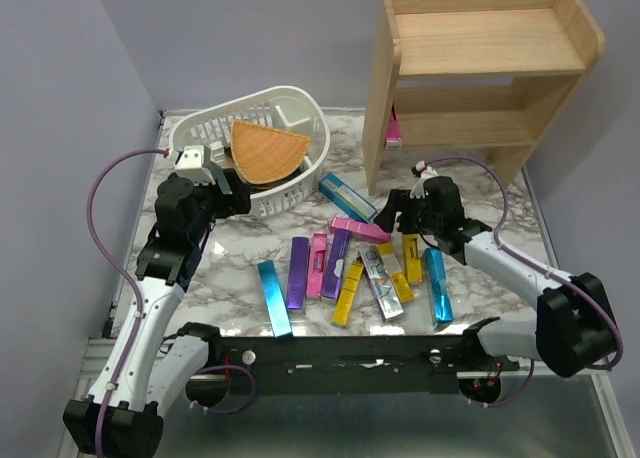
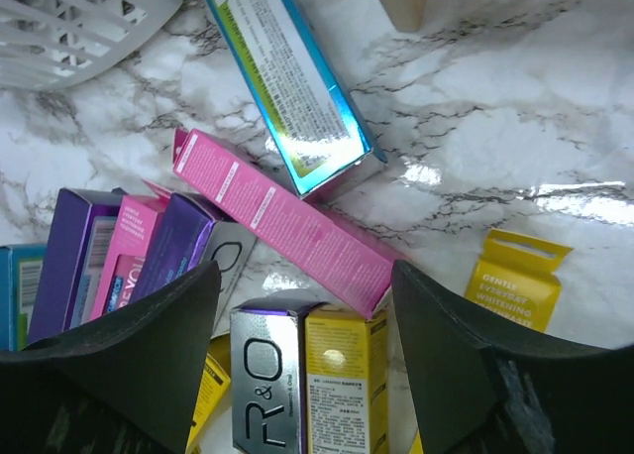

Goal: Place and organize the toothpastes onto the shelf
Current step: Pick up the toothpaste from the center of the board.

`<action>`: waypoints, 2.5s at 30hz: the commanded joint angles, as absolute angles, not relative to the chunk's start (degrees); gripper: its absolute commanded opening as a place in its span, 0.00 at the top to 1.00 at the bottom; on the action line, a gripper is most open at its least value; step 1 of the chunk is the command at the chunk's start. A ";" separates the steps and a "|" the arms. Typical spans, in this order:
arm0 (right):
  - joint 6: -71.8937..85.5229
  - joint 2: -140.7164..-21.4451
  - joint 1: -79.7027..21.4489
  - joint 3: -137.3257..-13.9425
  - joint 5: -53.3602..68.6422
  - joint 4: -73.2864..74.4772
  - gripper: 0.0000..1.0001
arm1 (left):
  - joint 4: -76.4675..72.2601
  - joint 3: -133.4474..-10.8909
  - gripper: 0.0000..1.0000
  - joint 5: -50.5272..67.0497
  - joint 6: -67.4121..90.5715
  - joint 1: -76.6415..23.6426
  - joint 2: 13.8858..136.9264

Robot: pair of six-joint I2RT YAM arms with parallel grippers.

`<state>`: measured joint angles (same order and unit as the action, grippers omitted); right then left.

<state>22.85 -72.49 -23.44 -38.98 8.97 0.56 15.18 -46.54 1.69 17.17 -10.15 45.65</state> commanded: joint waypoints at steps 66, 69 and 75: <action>15.12 -73.14 -42.71 -35.86 -8.18 -5.53 0.61 | 4.33 -45.17 0.01 16.19 38.39 -21.25 54.22; 15.64 -68.58 -42.80 -33.67 -6.95 -7.38 0.61 | -1.72 -44.48 0.01 12.67 44.00 -26.71 57.82; 16.79 -61.53 -42.89 -28.58 -3.87 -13.18 0.61 | -12.81 -42.80 0.01 2.66 50.97 -33.83 64.50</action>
<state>15.42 -66.00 -42.44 -31.70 -6.74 -6.00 -1.74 -44.18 12.03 43.99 -29.56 61.43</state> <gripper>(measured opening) 0.448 0.992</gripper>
